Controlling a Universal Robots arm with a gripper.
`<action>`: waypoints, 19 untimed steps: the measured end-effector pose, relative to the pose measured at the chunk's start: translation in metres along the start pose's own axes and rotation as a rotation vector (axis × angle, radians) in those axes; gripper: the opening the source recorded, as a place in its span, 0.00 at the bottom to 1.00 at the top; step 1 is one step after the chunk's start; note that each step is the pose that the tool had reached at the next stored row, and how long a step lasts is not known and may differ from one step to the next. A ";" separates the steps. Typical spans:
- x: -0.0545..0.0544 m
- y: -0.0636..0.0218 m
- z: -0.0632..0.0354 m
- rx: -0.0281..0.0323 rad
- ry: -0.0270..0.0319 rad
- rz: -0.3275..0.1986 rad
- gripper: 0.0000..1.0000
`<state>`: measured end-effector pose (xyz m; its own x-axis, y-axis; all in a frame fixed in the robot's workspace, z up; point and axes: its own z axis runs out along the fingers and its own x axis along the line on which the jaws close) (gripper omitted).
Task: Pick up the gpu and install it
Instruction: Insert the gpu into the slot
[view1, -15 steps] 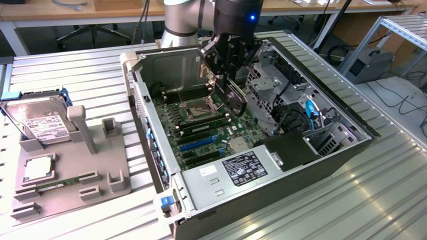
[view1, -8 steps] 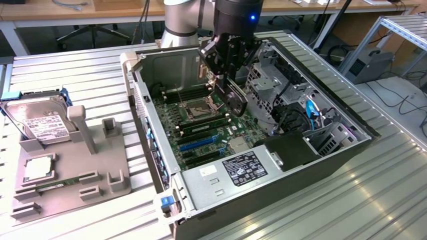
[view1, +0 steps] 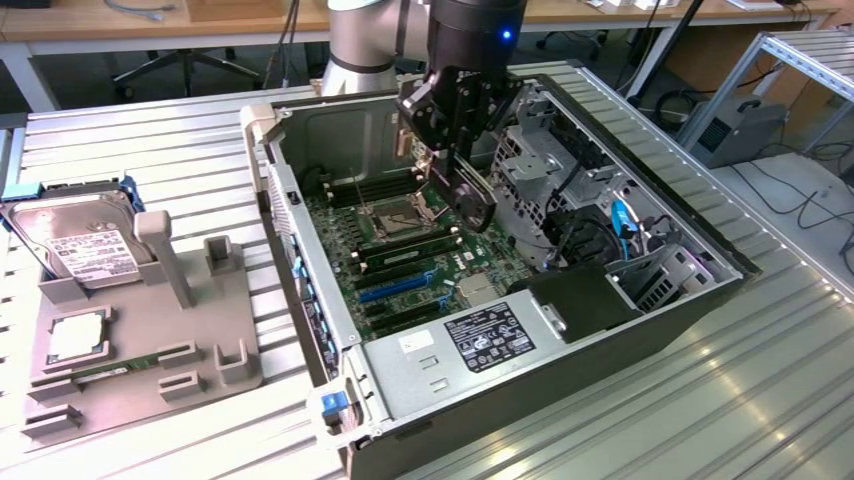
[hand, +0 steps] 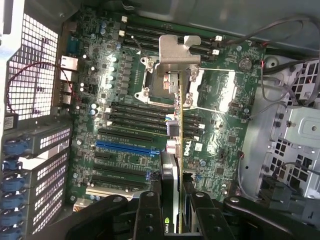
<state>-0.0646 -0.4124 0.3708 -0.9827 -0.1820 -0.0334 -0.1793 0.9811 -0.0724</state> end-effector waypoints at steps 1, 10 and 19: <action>0.000 0.0000 0.0000 -0.0001 -0.0002 -0.003 0.27; 0.000 0.0000 0.0000 -0.0010 -0.0021 -0.029 0.27; 0.000 0.0000 0.0000 -0.0020 -0.0042 -0.058 0.27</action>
<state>-0.0646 -0.4124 0.3708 -0.9705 -0.2387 -0.0333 -0.2359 0.9691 -0.0724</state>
